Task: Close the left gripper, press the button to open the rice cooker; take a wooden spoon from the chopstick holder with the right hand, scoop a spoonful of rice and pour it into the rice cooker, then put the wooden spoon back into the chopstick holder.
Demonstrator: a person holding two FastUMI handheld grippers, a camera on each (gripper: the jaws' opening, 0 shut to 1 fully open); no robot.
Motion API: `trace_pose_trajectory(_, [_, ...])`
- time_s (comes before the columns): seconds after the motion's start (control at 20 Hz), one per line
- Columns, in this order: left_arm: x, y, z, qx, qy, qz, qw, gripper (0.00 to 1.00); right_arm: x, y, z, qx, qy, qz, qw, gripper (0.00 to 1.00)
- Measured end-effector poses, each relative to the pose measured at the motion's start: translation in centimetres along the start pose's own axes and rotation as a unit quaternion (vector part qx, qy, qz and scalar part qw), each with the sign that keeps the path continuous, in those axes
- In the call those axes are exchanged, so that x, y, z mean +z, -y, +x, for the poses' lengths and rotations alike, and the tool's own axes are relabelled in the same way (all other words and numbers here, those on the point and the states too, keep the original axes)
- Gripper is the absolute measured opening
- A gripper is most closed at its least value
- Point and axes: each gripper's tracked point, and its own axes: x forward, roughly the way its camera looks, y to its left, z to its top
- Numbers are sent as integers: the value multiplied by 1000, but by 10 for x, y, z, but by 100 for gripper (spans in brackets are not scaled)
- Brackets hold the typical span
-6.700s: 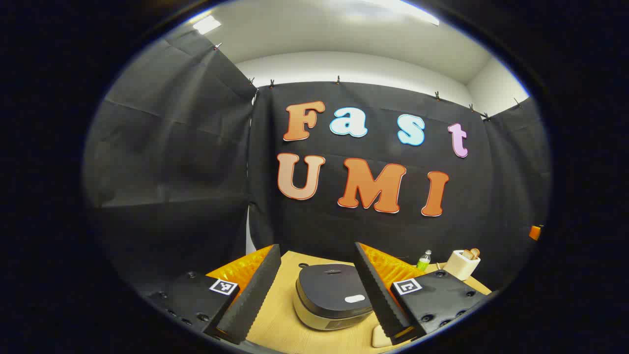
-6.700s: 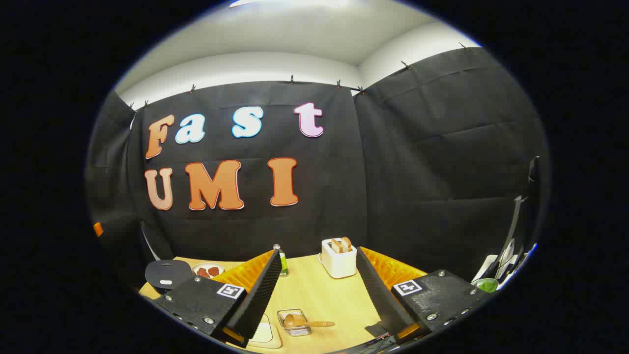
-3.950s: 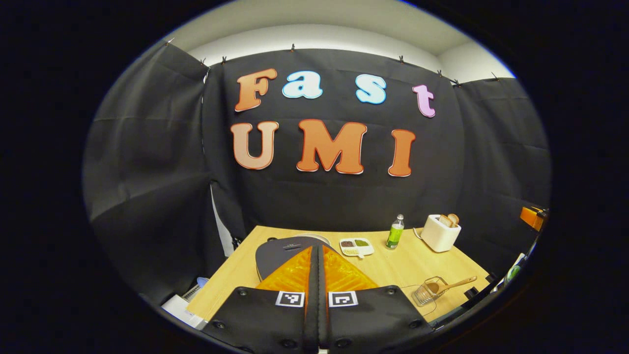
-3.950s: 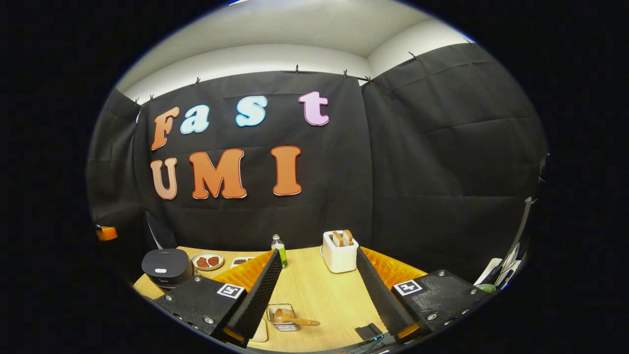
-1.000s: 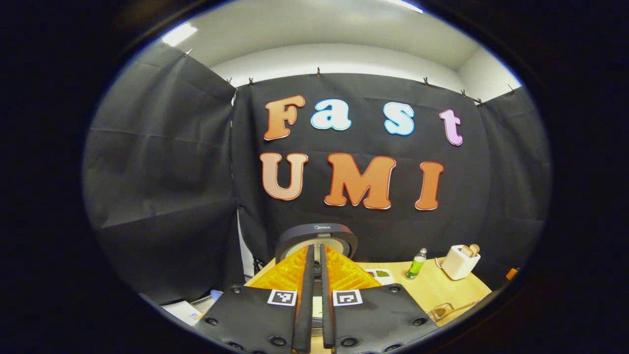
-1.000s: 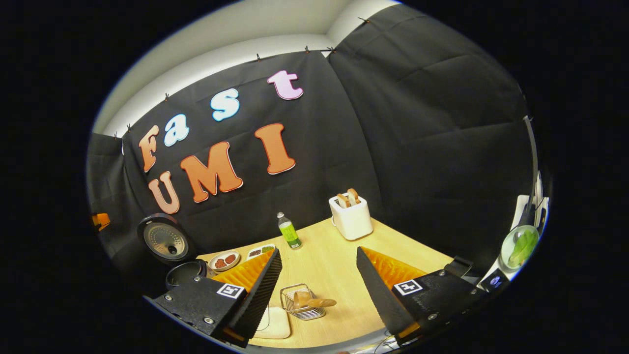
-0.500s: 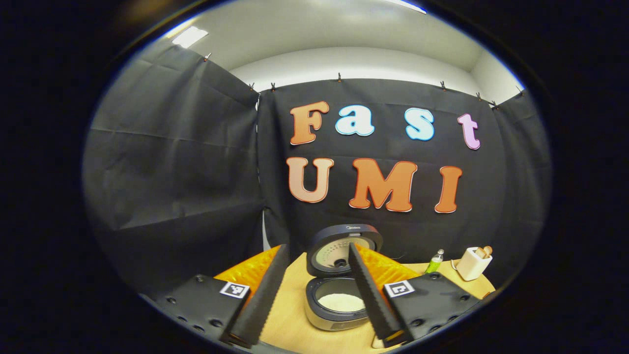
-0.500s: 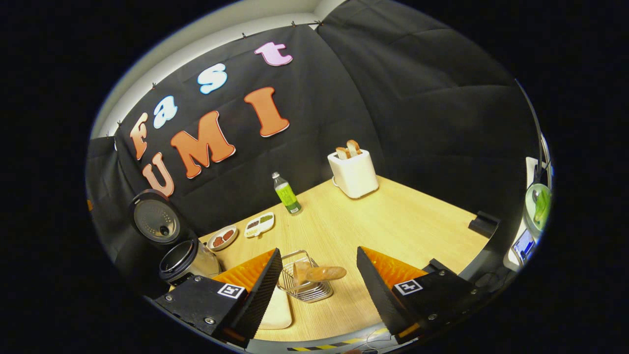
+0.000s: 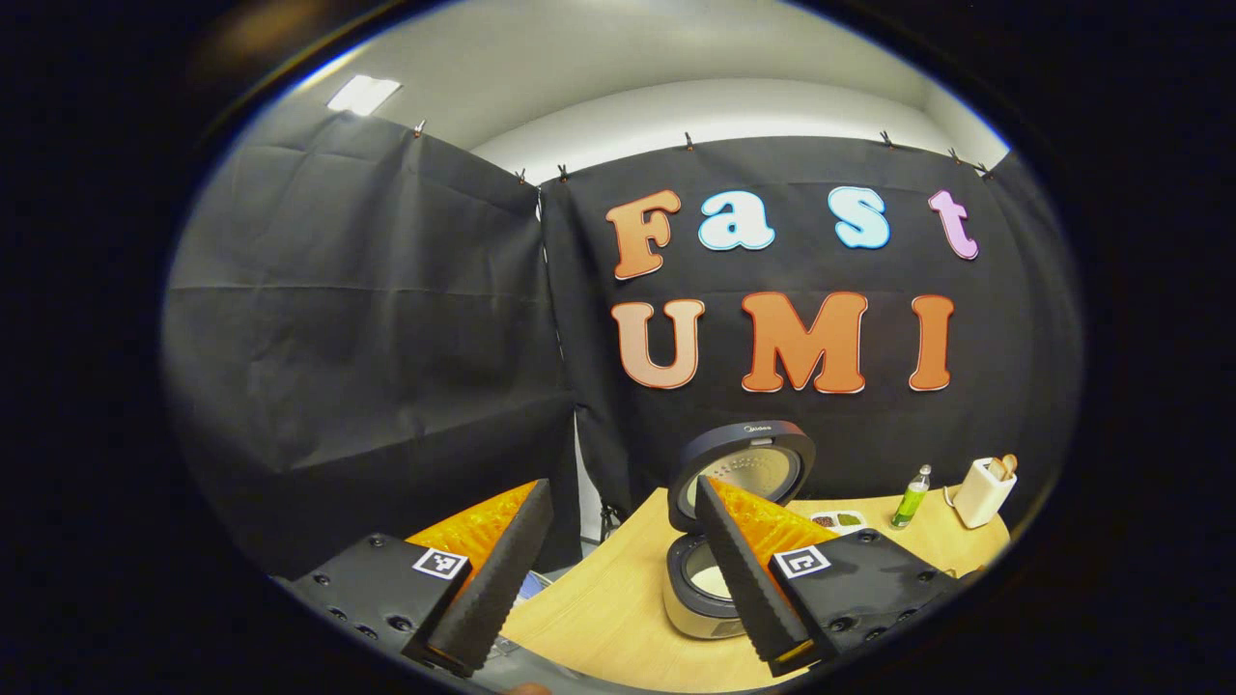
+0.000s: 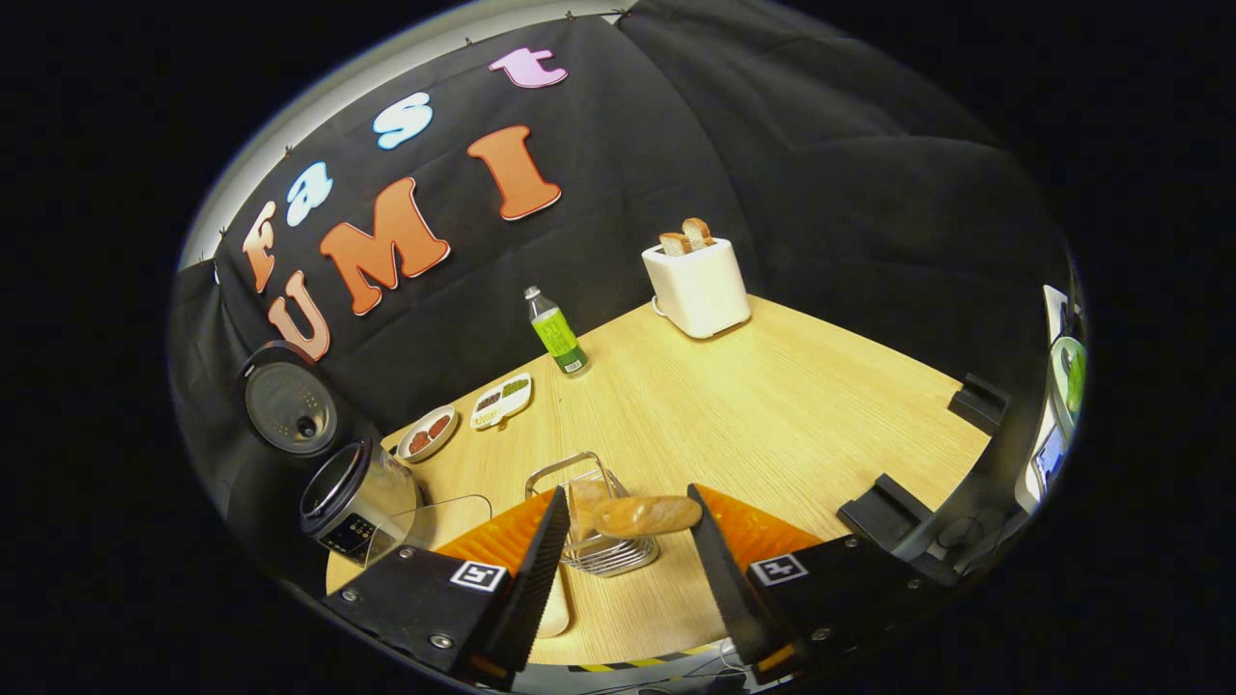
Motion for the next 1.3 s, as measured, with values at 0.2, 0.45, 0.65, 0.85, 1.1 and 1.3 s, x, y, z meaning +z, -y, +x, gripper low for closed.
trace_pose_trajectory(0.2, [2, 0, 5, 2, 7, -4, 1000, 97, 9, -13, 7, 22, -7, -19, 1000, 57])
trace_pose_trajectory(0.45, [-1, 4, 9, 8, 5, -8, 1000, 97, 15, -49, 13, 84, -26, 3, 996, 32])
trace_pose_trajectory(0.65, [2, 1, 5, 17, 10, -2, 1000, 97, 19, -62, 19, 103, -33, -32, 994, 20])
trace_pose_trajectory(0.85, [4, -5, 1, 30, 14, -6, 999, 97, 26, -67, 18, 104, -34, -55, 992, 15])
trace_pose_trajectory(1.1, [-2, -4, -3, 27, 12, -19, 999, 97, 63, -79, -11, 115, 1, -93, 989, 15])
trace_pose_trajectory(1.3, [-9, -4, -3, 17, 9, -27, 999, 98, 97, -106, -42, 138, 39, -109, 984, 15])
